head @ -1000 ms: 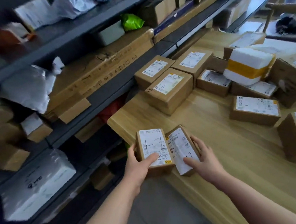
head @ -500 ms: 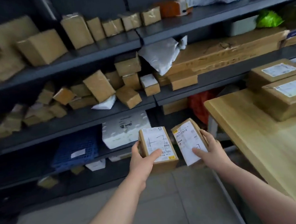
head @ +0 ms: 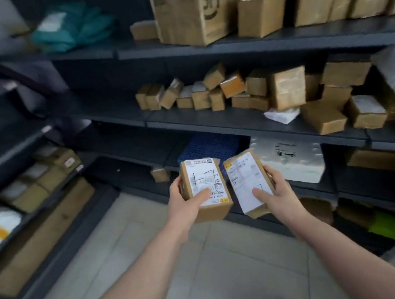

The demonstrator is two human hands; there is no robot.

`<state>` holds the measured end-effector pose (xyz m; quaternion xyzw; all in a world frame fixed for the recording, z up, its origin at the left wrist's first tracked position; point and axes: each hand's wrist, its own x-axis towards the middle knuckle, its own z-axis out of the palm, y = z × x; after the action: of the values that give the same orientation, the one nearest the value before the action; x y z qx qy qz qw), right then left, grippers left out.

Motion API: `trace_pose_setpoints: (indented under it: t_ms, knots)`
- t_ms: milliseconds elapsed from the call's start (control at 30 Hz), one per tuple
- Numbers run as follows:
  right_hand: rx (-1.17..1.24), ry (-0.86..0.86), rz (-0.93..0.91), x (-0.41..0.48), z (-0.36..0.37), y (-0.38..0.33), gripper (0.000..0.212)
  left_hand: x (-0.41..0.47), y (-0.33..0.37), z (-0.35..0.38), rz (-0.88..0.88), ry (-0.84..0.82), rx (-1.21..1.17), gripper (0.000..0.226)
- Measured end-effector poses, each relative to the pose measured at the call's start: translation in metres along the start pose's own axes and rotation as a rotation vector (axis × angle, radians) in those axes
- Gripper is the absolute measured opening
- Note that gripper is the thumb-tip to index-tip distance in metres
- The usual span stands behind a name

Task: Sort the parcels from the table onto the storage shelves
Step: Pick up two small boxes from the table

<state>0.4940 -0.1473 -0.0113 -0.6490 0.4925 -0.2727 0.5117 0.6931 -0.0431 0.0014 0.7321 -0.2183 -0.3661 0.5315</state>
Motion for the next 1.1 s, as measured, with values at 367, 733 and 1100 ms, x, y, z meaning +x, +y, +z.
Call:
trace_pose_setpoints:
  t_ms: [367, 733, 1100]
  knots:
    - [0.121, -0.403, -0.083, 0.092, 0.183, -0.082, 0.066, 0.041, -0.002, -0.153, -0.064, 0.431, -0.127, 0.087]
    - [0.020, -0.771, -0.168, 0.146, 0.345, -0.180, 0.067, 0.076, 0.019, -0.276, -0.091, 0.738, -0.270, 0.091]
    - [0.050, -0.939, -0.242, 0.097, 0.530, -0.245, 0.059, 0.071, -0.020, -0.445, -0.069, 0.918, -0.335, 0.092]
